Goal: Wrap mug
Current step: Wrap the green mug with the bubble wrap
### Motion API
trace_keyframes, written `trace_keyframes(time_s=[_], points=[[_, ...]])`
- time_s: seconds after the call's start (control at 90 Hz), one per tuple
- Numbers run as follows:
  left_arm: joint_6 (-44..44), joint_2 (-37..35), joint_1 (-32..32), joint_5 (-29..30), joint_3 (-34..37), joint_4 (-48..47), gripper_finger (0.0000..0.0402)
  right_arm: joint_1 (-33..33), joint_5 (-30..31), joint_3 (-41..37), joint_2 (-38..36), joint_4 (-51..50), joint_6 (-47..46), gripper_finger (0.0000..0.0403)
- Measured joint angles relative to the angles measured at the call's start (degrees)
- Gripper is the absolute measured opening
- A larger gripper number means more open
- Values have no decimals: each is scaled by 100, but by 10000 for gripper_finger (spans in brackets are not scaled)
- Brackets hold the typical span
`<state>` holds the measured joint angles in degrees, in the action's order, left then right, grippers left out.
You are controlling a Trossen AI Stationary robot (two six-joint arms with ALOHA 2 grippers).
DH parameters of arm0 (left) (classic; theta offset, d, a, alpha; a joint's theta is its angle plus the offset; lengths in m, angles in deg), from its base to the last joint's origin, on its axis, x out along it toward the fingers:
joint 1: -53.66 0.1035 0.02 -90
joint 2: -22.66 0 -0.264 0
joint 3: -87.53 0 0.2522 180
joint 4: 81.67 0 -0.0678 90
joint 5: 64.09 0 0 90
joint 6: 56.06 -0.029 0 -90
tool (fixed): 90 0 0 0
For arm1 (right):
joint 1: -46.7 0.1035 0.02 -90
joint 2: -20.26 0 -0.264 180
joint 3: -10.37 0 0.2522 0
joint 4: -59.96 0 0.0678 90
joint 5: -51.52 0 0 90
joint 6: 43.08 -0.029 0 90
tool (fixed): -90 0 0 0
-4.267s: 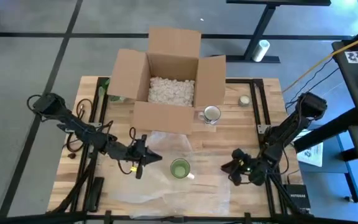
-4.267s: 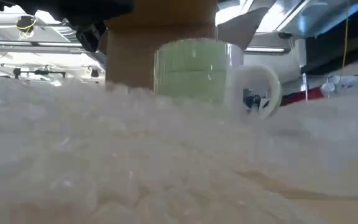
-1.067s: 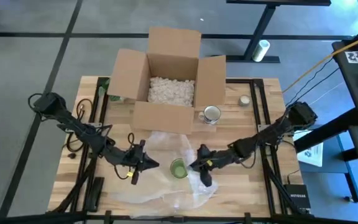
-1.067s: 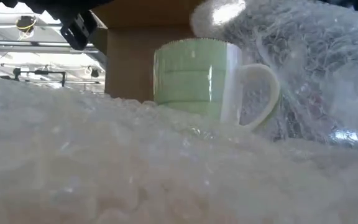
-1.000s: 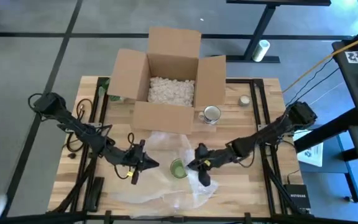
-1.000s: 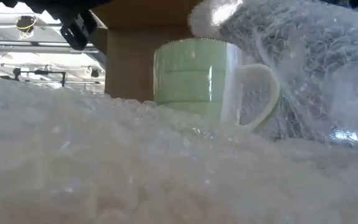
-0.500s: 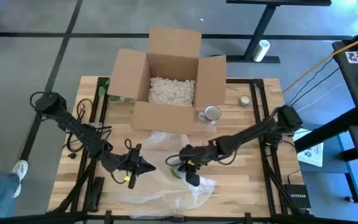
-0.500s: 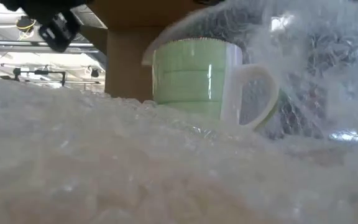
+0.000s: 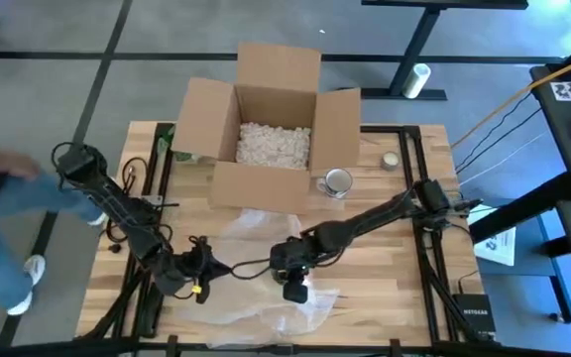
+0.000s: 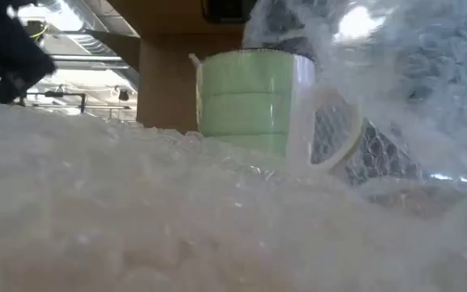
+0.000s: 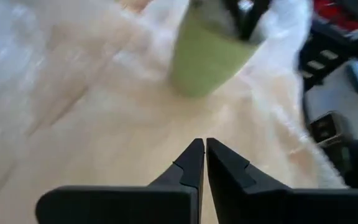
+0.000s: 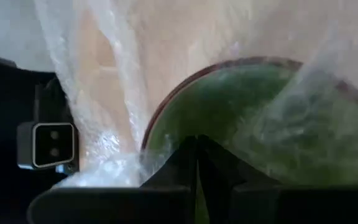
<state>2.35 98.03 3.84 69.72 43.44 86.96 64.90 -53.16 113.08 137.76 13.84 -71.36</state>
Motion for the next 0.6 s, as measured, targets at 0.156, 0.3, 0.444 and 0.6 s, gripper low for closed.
trace_keyframes(time_s=[0.156,0.3,0.444,0.6], points=[[640,0,-185,64,0,-682,0,-42,-138,67,112,46,25,0],[1346,0,-487,440,0,-1469,0,-26,-96,60,97,101,138,0],[1617,0,-980,1145,0,-1749,0,-26,-95,54,99,128,177,0],[1827,0,-1752,2432,0,-1781,0,-26,-94,52,104,146,286,0]])
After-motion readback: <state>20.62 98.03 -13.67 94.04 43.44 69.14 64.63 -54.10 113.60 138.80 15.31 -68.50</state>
